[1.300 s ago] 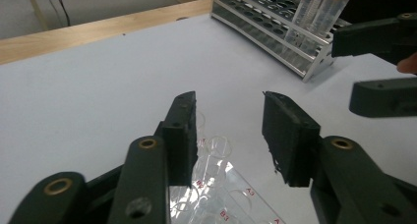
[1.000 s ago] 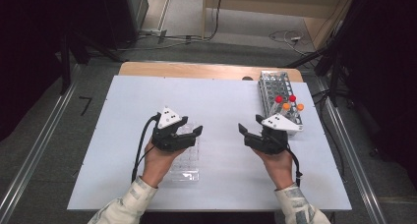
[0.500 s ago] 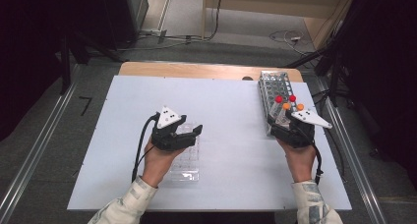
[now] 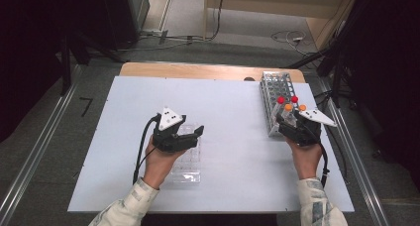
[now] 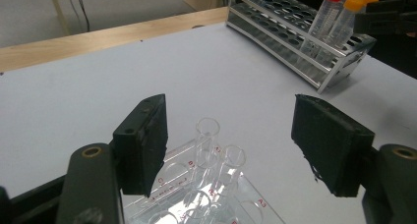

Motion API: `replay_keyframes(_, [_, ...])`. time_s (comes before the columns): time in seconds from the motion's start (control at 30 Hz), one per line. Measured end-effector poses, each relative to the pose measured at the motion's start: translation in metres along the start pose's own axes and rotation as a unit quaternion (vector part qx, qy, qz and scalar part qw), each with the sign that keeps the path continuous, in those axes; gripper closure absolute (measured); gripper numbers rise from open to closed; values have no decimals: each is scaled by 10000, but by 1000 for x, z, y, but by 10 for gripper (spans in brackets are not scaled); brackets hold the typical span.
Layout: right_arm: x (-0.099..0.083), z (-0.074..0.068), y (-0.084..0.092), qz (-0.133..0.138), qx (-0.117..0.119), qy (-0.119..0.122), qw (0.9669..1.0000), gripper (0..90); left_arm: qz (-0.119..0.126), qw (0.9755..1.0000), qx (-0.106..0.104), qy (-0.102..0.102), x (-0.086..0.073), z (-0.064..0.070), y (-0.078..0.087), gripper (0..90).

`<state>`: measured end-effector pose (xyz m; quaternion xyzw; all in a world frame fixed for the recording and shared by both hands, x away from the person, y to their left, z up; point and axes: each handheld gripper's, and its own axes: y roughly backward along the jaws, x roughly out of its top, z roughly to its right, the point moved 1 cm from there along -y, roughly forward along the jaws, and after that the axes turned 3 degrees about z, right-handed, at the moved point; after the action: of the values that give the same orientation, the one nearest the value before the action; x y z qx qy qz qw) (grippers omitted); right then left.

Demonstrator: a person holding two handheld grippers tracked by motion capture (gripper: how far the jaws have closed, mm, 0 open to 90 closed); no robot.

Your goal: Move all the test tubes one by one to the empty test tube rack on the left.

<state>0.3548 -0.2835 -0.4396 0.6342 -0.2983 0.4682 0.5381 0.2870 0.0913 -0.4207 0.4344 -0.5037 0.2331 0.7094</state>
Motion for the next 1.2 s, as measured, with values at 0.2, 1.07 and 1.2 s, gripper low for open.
replay_keyframes(0.2, [-2, 4, -8, -7, 23, -44, 10000, 404, 15, 10000, 8, 6, 0, -1, 1, 297])
replay_keyframes(1.07, [-8, 7, -26, -109, -129, 0, 9999, 688, 49, 10000, 34, 38, 1, -3, 3, 297])
replay_keyframes(1.2, [-8, 8, -25, -86, -153, 18, 9998, 710, 46, 10000, 29, 35, 1, -3, 3, 297])
